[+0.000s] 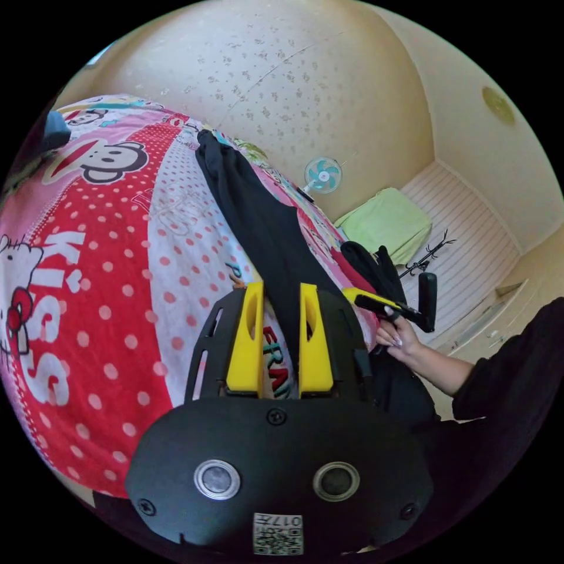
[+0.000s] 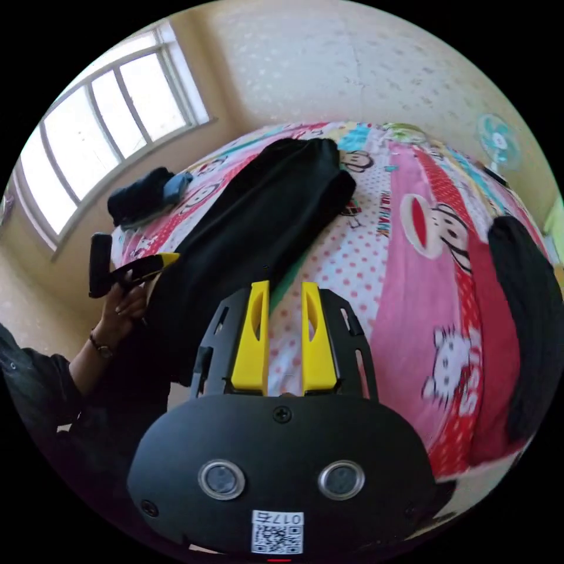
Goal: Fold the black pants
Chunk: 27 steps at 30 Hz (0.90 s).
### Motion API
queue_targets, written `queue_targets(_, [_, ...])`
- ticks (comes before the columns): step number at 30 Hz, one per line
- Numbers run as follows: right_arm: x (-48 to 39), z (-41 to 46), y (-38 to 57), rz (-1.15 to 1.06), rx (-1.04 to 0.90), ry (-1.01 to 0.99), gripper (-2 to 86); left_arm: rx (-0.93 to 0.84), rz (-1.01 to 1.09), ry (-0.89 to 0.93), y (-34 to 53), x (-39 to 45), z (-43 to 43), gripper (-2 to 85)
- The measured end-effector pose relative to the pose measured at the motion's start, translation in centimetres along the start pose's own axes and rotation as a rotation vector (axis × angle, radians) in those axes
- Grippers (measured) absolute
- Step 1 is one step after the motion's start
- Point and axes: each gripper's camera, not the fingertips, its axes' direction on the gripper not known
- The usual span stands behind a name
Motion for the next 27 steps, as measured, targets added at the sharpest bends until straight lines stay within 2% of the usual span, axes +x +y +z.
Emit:
queue_targets(6, [-1.9,-3.9,5.2,-0.009,0.086,-0.105,4.2,0.007,0.006,-0.01,3.8,3.2,0.4,10.1])
queue_targets(10, [-0.5,-5.8,4.6,-0.048,0.014,-0.139,3.7,-0.052,-0.04,0.001,6.4,4.6,-0.1,10.1])
queue_targets(15, [4.0,-7.3,4.0,0.075,0.007,-0.401,6.8,-0.134,-0.062,-0.038,7.7,6.0,0.4,9.3])
queue_targets(19, [5.5,-8.3,3.9,0.109,0.004,-0.367,2.7,-0.158,-0.055,-0.143,7.8,7.6,0.7,3.2])
queue_targets(21, [6.7,-10.6,3.4,0.11,0.0,-0.356,1.9,-0.187,-0.032,-0.122,7.4,8.5,0.3,2.7])
queue_targets(25, [8.3,-10.7,2.3,0.098,-0.126,-0.311,2.5,-0.293,-0.091,-0.146,6.9,8.5,1.4,5.2])
queue_targets(27, [10.4,-12.4,1.1,0.162,-0.069,-0.325,5.6,-0.233,-0.111,-0.128,6.1,8.1,0.3,10.4])
